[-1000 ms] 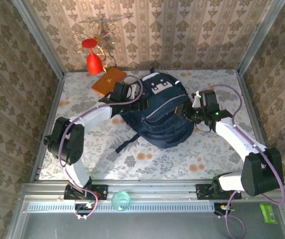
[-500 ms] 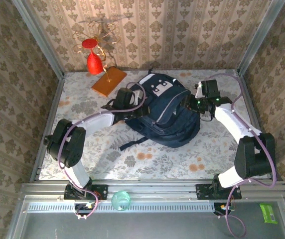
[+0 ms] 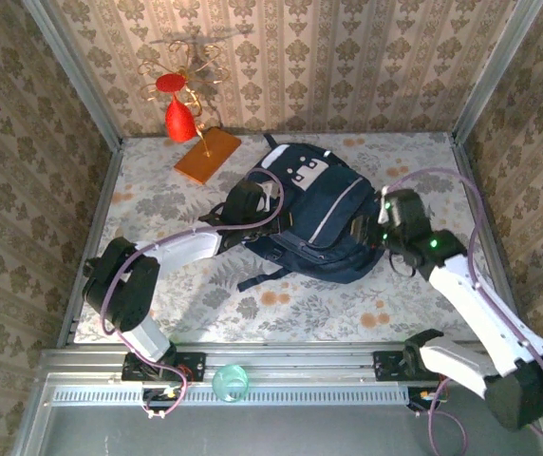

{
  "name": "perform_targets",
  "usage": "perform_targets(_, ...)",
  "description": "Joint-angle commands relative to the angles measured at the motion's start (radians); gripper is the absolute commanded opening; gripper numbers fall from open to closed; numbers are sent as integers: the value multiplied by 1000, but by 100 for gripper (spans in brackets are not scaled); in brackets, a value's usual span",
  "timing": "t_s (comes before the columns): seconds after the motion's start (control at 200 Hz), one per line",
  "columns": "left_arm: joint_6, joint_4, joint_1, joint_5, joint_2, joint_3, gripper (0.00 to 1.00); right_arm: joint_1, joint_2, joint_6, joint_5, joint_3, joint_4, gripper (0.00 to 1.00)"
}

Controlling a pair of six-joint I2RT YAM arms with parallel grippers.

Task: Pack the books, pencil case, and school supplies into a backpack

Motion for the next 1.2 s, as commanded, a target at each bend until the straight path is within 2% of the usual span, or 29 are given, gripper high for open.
perform_targets(0.0,-32,15,-16,61,-17,-27,0,190,2,98,92,-87,105,49)
perform_targets(0.14,-34,28,-13,79,-13,-31,0,428,135,183,195,-106,313,46)
perform_targets(0.29,-9,13,-9,95,-12,-12,0,550,307,256,327,-53,416,39)
perform_targets(0.435,2,9,-2,110,-15,-4,0,560,431,395,481,1,362,37)
perform_targets(0.615,15,0,-1,127,-19,0,0,561,504,487,607,36,326,42)
perform_targets(0.94,28,1,2,152,-24,-17,0,553,559,510,753,84,336,42)
perform_targets(1.195,26,25,2,154,-23,-33,0,523,574,525,783,88,329,37)
